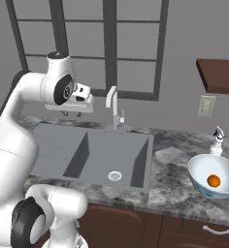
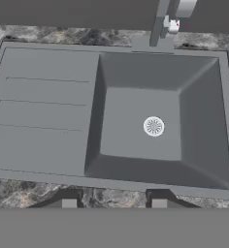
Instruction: Move the mug from next to the sink to the open cabinet. Then, move the bowl with the tangerine to the fridge to clear the area for faucet cleaning.
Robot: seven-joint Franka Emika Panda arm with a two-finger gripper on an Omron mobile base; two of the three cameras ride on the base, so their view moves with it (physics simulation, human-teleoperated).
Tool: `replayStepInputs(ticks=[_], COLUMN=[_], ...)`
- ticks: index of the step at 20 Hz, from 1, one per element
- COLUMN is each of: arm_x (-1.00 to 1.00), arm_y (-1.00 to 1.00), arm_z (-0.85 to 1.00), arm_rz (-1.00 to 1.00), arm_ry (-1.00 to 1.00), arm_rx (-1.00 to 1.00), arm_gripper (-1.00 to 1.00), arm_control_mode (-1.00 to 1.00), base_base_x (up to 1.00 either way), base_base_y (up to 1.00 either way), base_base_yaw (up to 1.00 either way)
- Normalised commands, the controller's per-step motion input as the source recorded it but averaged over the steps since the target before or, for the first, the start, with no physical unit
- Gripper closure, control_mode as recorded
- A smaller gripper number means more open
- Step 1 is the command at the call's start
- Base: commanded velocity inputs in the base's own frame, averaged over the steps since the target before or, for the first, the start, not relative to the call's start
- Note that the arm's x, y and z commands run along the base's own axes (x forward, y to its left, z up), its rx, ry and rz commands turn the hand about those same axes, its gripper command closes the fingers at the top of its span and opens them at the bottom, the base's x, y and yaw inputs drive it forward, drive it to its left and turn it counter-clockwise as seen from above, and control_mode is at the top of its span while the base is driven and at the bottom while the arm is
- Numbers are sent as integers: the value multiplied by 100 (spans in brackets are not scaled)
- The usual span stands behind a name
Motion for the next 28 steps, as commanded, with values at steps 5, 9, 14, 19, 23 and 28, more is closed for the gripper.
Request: replayStepInputs(ticks=[5,9,14,19,23,28], arm_x=[-25,-26,-18,0,0,0], arm_y=[0,0,2,0,0,0], arm_z=[-5,-6,-5,0,0,0], arm_rz=[0,0,0,0,0,0], arm_ry=[0,0,0,0,0,0], arm_rx=[0,4,1,0,0,0], arm_gripper=[-100,-100,-100,-100,-100,-100], arm_control_mode=[-100,-100,100,100,100,100], base_base_x=[0,0,-79,-33,0,0], base_base_y=[0,0,56,100,100,100], base_base_yaw=[0,0,1,1,0,0])
